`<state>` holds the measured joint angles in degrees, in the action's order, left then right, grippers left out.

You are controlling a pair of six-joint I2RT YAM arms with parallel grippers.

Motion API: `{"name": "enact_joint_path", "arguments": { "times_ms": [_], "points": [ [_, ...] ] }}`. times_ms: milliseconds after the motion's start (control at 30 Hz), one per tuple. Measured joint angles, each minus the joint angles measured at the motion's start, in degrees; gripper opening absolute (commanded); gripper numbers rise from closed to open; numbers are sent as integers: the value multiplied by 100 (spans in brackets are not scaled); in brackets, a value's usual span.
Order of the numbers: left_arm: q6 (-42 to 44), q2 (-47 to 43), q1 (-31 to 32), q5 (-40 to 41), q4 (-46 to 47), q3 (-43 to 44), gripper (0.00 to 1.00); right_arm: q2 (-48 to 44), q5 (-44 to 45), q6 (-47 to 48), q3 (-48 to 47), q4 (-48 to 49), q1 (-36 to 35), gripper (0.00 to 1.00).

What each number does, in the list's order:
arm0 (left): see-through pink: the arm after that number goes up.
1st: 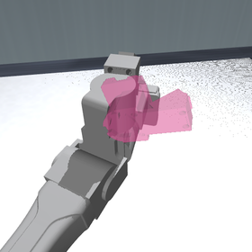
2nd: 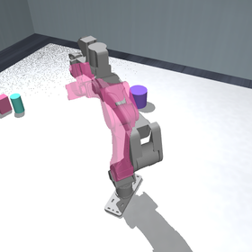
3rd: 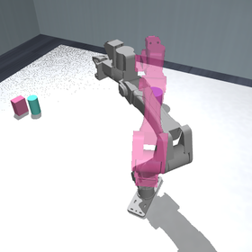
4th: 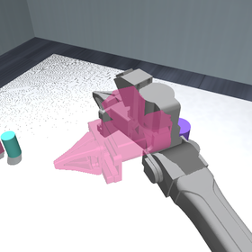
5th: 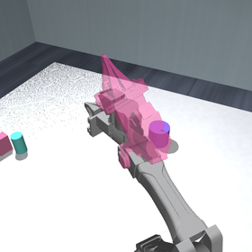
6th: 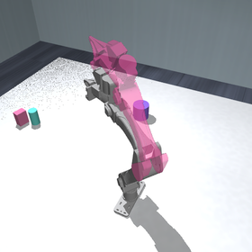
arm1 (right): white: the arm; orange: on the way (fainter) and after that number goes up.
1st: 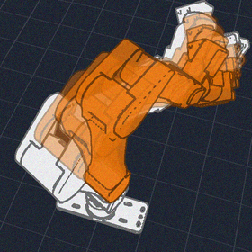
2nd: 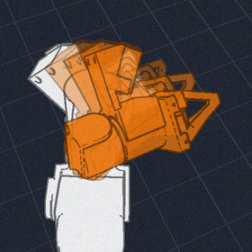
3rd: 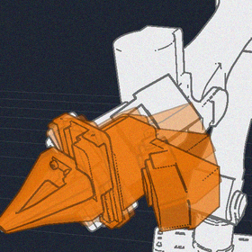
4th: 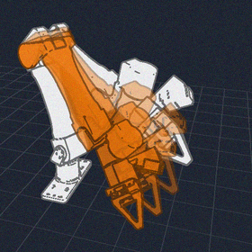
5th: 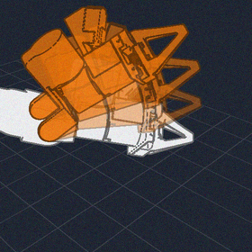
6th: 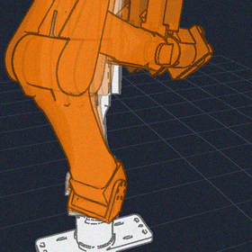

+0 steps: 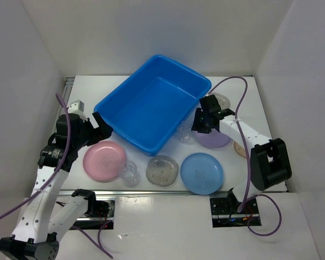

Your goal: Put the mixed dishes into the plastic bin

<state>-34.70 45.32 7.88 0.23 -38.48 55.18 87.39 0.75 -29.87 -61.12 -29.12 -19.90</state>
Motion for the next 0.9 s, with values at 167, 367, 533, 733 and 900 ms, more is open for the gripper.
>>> {"name": "enact_joint_path", "arguments": {
  "times_ms": [167,367,533,733,900],
  "points": [
    [0,-2,0,-7,-2,-111,100,203,-42,-24,-13,26,-52,25],
    [0,-9,0,-7,26,-120,100,393,-9,-35,-57,31,-59,1],
    [4,-24,0,31,37,-120,100,260,439,39,-592,-866,-74,1],
    [20,-17,0,98,37,-120,100,-612,1217,133,-1471,-2164,-74,1],
    [20,13,0,101,37,-120,100,-726,1915,120,-2249,-3198,-74,1]
  ]
}}
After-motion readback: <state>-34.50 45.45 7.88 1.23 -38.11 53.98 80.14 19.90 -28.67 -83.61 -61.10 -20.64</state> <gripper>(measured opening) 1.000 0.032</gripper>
